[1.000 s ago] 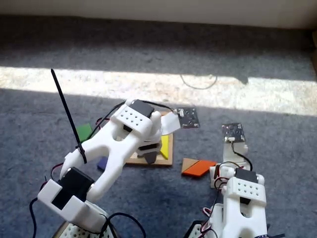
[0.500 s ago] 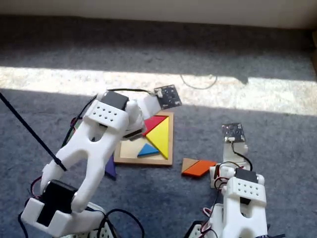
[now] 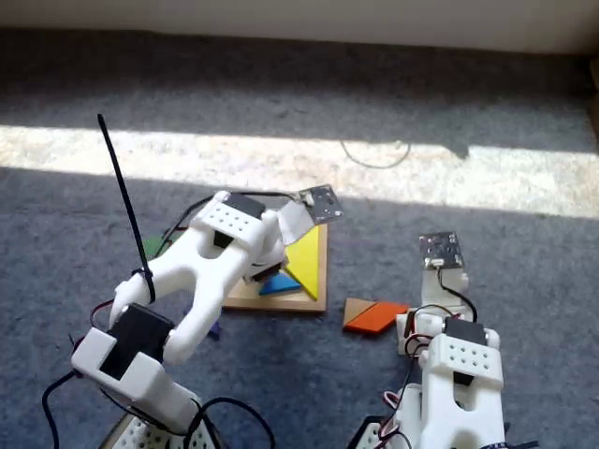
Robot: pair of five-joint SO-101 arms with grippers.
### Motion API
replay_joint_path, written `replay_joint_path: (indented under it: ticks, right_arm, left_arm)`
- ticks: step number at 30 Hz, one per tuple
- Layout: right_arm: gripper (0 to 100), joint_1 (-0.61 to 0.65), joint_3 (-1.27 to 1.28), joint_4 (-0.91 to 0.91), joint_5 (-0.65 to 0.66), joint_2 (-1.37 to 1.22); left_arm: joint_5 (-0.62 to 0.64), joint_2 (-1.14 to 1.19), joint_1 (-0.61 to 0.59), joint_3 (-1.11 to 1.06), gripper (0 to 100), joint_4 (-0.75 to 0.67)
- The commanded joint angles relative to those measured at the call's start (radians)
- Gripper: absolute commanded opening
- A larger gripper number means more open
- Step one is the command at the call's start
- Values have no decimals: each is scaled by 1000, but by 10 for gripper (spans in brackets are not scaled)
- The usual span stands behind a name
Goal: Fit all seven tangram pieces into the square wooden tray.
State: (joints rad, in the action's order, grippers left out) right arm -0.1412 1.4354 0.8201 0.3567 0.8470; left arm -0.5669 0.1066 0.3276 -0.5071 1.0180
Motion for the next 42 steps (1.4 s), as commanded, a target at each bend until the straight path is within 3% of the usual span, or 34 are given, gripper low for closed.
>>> replay_joint_path:
  ticks: [1, 6, 11, 17, 22, 28, 32, 35, 42]
  right_arm:
    - [4, -12, 4, -36, -3, 1]
    - [4, -12, 4, -36, -3, 1]
    - [4, -13, 4, -36, -3, 1]
    - [4, -13, 4, -36, -3, 1]
    - [4, -13, 4, -36, -3, 1]
    - [4, -13, 4, -36, -3, 1]
    - [4, -13, 4, -36, -3, 1]
    - [4, -13, 4, -36, -3, 1]
    - [4, -12, 4, -36, -3, 1]
  left_arm:
    - [14, -4, 117, 5, 72, -6]
    - [21, -5, 179, 10, 72, -5]
    - [118, -5, 188, 38, 72, 3]
    - [118, -13, 162, 147, 71, 147]
    - [118, -148, 97, 166, 71, 233]
    - [112, -375, -77, 166, 79, 348]
    - [95, -452, -260, 166, 209, 397]
    - [-44, -455, -401, 166, 294, 414]
    - [-354, -453, -607, 74, 297, 356]
